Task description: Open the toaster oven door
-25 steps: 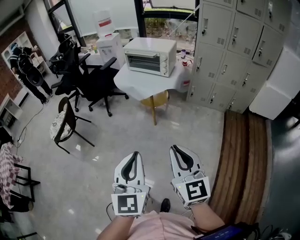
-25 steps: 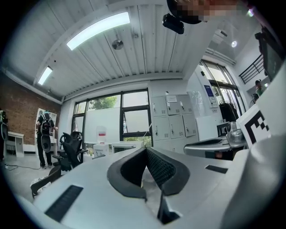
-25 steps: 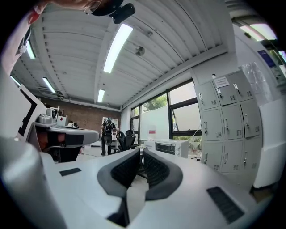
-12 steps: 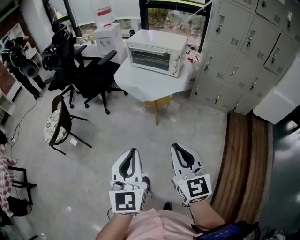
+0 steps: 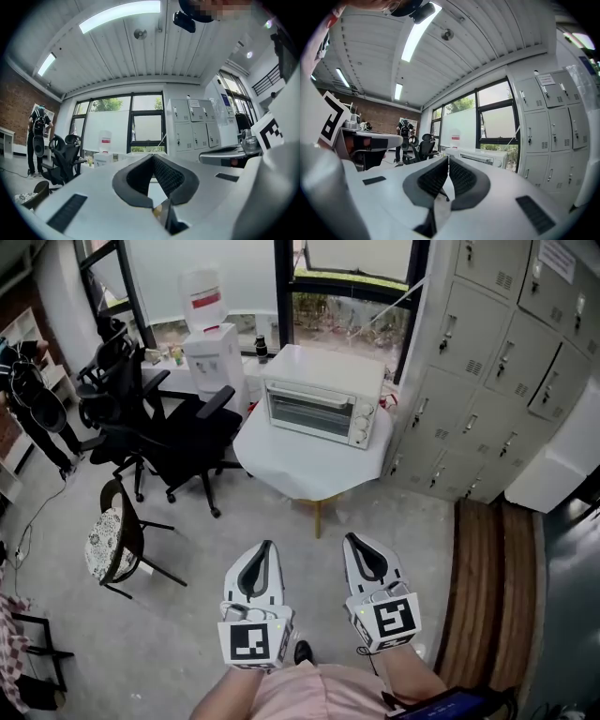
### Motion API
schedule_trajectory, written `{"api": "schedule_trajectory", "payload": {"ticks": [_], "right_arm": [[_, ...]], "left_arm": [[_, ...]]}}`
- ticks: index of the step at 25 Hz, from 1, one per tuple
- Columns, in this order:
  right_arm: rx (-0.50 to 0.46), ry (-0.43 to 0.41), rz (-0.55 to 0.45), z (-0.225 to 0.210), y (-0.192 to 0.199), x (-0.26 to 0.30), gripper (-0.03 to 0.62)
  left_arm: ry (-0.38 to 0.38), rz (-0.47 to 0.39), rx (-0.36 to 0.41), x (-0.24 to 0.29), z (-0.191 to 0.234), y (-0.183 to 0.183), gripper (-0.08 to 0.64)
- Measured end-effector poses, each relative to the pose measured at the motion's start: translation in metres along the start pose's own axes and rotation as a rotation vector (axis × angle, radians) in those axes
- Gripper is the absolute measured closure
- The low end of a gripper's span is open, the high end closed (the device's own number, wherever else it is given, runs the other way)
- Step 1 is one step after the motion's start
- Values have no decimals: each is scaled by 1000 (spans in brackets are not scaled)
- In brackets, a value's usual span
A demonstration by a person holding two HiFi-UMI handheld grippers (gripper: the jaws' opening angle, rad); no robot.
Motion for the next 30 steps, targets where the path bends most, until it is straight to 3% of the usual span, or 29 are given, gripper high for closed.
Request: {"api": "schedule_trajectory", "payload": {"ticks": [12, 16, 22, 30], "right_arm": [[13, 55, 25, -26, 14, 67, 586], [16, 64, 36, -47, 27, 98, 586], [38, 83, 49, -89, 44, 158, 586], [76, 116, 32, -161, 42, 234, 586]], "left_arm": [[65, 34, -22, 74, 32, 26, 548], [82, 62, 7, 112, 41, 44, 548], [94, 91, 17, 184, 58, 61, 548], [140, 106, 65, 292, 64, 55, 547]]}}
Point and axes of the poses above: the fingertips, and each gripper's own axes: x forward along the fingers, z to its left, y out of its underside, the point moved 9 cm from there along -x, backward along the fingers, and after that the axes turned 2 degrees about -z, right-handed, at the moved point
